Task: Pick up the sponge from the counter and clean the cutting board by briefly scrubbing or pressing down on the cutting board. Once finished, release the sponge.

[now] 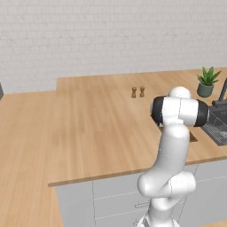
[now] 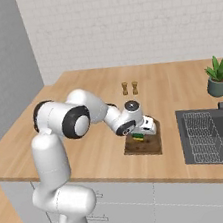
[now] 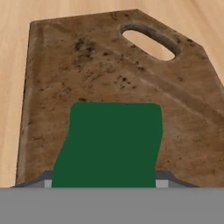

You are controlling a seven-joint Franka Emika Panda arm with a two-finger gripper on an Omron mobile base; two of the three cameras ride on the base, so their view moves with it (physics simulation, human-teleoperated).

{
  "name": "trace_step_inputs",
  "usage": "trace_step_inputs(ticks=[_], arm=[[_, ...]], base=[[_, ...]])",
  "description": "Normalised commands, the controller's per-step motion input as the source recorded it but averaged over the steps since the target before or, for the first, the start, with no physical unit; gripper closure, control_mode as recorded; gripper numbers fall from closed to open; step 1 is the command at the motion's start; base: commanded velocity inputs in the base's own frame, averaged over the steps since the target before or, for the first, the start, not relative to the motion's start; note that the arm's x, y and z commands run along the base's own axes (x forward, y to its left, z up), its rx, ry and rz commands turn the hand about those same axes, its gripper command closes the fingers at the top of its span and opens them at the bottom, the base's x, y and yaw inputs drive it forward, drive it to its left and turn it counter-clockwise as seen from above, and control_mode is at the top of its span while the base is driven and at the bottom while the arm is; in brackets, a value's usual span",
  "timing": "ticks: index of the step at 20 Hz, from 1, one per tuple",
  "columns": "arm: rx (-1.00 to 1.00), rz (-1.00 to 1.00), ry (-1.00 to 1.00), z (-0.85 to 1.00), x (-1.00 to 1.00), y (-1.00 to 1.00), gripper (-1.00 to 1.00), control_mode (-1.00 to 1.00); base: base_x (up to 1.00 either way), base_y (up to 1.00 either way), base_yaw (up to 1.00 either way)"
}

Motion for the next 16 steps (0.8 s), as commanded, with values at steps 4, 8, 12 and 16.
trace_step_inputs(ticks=[4, 8, 12, 16], arm=[[0.00, 0.00, 0.00, 0.11, 0.45, 0.07, 1.00, -1.00], [0.00, 0.00, 0.00, 0.01, 0.59, 0.22, 1.00, -1.00], [0.00, 0.00, 0.00, 0.00, 0.59, 0.12, 1.00, -1.00], [0.00, 0.00, 0.00, -0.02, 0.49, 0.00, 1.00, -1.00]], base=[[0.00, 0.00, 0.00], [0.00, 0.00, 0.00], [0.00, 0.00, 0.00], [0.00, 0.00, 0.00]])
